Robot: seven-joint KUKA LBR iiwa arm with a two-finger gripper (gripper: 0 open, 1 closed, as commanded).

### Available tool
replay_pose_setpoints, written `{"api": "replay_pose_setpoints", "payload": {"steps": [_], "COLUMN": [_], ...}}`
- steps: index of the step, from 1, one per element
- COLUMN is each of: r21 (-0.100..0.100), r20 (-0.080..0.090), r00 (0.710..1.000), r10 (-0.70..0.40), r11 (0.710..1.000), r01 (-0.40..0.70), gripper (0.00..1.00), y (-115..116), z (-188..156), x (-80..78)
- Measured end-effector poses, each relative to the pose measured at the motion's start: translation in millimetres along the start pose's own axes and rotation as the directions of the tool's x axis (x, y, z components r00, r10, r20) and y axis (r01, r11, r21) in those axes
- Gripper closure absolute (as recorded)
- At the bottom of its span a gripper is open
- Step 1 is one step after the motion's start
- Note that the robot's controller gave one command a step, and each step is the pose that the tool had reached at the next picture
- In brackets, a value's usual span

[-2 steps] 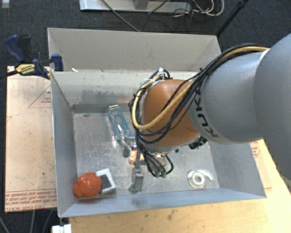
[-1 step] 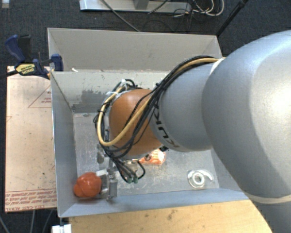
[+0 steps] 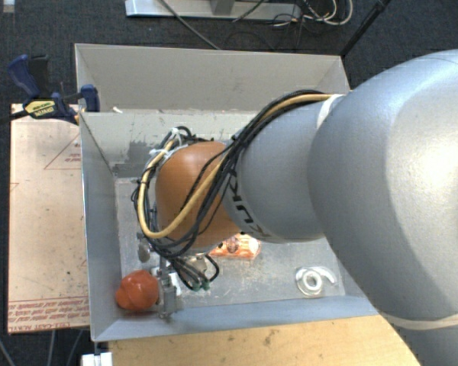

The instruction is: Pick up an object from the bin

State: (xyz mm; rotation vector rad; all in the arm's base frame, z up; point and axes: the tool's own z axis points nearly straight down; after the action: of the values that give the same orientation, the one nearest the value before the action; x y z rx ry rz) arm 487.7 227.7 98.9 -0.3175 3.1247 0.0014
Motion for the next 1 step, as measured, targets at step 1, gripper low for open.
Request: {"api": "replay_pose_setpoints", "payload": {"steps": [1], "r21": [-0.001], "r20": [0.001], "r00": [0.999], "r10": [-0.040], "r11": [0.999], "r01": [0.040], "gripper": [0.00], "y": [25.0], "z": [-3.3], "x": [-6.5]}}
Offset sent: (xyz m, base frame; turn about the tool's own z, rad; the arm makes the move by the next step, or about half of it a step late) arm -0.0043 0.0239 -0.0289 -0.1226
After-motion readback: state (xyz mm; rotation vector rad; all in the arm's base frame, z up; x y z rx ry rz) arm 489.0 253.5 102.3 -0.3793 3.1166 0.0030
